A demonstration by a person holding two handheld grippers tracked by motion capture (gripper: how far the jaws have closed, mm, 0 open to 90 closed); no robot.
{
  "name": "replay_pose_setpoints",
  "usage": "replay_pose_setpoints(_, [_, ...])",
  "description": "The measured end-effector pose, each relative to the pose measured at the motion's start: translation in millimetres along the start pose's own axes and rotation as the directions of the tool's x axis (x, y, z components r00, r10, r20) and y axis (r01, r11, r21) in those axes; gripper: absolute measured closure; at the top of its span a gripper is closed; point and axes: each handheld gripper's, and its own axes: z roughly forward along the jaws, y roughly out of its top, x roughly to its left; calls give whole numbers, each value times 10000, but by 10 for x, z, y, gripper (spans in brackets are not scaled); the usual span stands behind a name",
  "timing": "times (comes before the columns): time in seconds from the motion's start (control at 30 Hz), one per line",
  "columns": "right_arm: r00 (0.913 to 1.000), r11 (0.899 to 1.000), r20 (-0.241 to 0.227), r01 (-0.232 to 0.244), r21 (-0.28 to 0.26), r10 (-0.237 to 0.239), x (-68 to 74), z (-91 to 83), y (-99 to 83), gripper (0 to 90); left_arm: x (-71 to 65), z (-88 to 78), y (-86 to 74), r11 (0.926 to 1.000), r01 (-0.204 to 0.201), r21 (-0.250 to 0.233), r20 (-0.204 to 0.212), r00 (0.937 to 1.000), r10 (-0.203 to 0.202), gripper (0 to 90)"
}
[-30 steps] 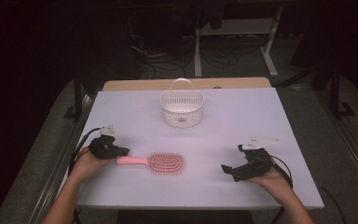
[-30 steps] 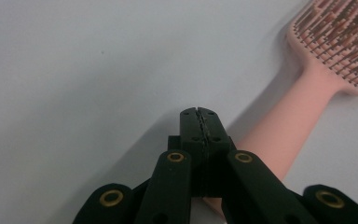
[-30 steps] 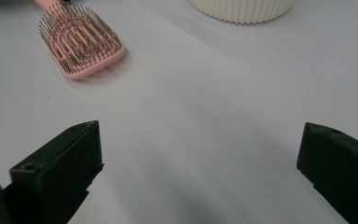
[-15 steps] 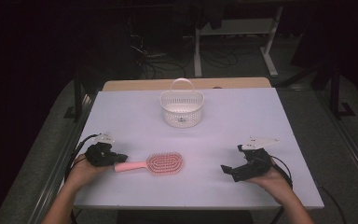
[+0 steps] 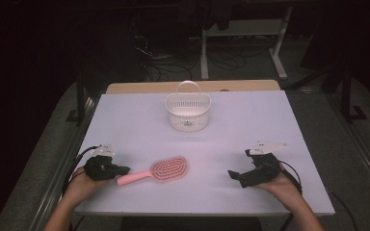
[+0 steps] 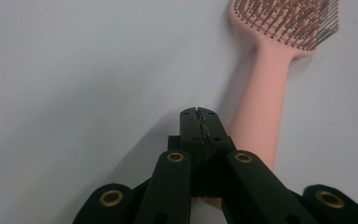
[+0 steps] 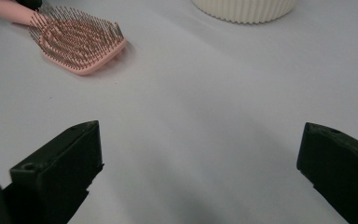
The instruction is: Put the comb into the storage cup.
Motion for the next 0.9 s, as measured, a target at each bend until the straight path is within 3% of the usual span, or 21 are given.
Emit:
replay_pose_setpoints(0.3, [10000,10000,2,9,2,-9,2,2,0,0,-83,-23,-62,10000,-46,22,54,10000,46,900])
replay_pose_setpoints(0.53, [10000,10000,0,21,3,-21,4,1,2,0,-75,-86,-10,9993,-15,-380,-117,9999,11,853])
replay_pose_setpoints(0.73, [10000,10000,-10,37,2,-37,13,7,6,0,-66,-200,117,9884,54,-1518,-103,9999,-70,732])
replay_pose_setpoints(0.9, [10000,10000,-45,61,-7,-61,13,9,8,0,-86,-211,239,9738,-11,-2274,166,9998,51,545])
